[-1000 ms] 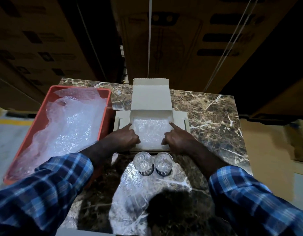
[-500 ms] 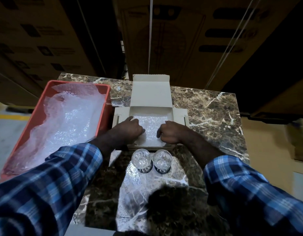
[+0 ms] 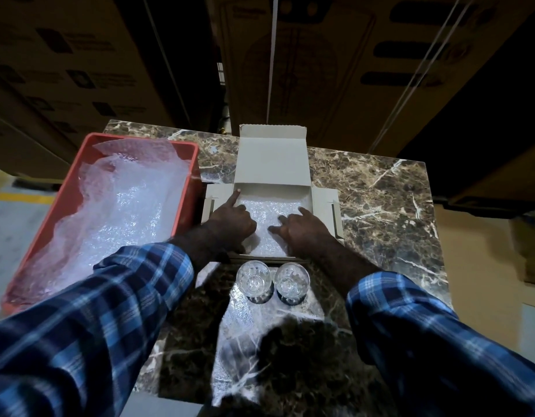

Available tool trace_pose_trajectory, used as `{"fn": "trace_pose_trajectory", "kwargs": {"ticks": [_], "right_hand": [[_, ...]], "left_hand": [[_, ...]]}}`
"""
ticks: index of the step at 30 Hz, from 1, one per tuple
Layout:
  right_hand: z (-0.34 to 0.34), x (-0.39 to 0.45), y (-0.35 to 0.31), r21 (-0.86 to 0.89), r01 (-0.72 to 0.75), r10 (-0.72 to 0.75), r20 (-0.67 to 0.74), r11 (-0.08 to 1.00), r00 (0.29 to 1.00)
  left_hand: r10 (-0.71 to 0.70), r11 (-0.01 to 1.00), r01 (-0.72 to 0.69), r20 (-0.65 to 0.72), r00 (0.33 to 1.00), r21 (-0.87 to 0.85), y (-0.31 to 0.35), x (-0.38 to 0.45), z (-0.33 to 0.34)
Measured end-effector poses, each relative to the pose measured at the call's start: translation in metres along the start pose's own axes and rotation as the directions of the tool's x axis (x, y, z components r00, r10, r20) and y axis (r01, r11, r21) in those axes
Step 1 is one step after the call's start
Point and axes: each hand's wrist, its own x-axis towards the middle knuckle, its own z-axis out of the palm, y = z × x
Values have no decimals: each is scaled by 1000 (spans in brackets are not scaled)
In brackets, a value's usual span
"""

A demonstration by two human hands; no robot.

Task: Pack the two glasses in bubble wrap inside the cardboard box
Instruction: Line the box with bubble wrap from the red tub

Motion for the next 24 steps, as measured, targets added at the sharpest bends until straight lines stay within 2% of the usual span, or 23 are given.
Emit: {"fn": "trace_pose_trajectory", "kwargs": {"ticks": [7,17,20,24], "right_hand": [[-2,3,5,-12,57,-58,-41,998,997],[-6,-4,10,-39,24,-23,29,999,999],[-7,-9,15,-98,19,-22,-34,995,999],[-13,-9,12,-190,-10,13,13,982,1000]], "left_hand": [[-17,1000,17,-6,1000,-25,2,5,-18],[-9,999,11,41,999,-35,4,6,-13],[-5,1000,5,26,1000,-25,1,6,-13],[15,999,-12,73,997,-44,0,8,-17]]}}
